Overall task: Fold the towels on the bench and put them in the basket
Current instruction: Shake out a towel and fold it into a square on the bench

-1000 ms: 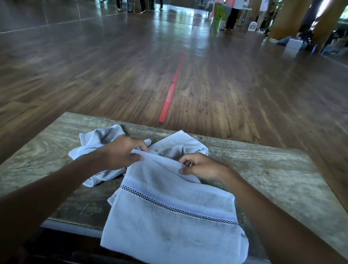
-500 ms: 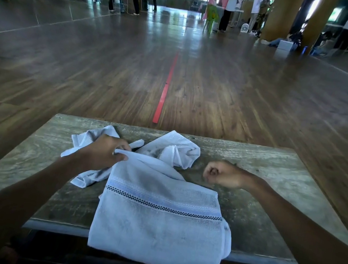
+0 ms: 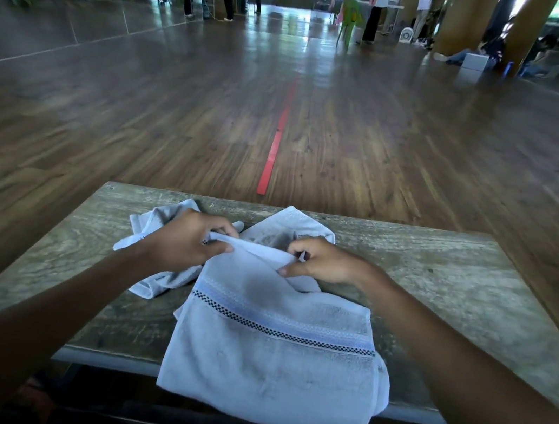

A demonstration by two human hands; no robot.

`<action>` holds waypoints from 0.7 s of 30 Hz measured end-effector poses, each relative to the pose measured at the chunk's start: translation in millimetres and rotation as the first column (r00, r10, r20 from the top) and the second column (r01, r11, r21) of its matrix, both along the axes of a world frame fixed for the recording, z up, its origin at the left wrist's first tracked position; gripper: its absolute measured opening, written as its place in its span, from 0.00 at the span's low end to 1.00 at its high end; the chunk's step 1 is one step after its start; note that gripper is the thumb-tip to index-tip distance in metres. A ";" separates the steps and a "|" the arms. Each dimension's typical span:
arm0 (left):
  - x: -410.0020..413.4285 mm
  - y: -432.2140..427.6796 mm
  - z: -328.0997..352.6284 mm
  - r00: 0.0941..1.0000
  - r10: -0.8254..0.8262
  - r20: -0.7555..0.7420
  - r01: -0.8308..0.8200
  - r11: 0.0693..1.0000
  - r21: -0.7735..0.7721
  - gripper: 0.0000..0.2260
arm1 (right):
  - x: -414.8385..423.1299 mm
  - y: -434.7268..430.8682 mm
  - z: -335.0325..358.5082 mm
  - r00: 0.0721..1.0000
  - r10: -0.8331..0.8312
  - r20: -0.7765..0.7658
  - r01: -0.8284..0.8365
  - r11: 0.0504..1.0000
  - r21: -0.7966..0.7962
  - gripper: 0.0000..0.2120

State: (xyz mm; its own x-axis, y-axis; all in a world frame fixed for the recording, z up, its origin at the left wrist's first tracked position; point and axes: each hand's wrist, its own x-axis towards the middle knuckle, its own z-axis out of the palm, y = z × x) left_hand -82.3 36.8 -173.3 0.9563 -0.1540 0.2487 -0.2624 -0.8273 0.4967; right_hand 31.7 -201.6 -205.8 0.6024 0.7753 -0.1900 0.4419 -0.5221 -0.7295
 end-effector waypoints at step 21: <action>-12.5 16.0 3.0 0.993 0.111 -0.042 -0.110 0.993 0.031 0.09 | 18.9 -86.0 34.6 1.000 0.029 0.010 -0.023 0.923 -0.385 0.16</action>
State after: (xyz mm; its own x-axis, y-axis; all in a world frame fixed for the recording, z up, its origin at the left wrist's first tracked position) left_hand -94.8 52.8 -170.2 0.9776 -0.0530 0.2037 -0.1472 -0.8641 0.4813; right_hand 50.6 -287.6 -171.2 0.5878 0.6601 -0.4676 0.4686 -0.7491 -0.4683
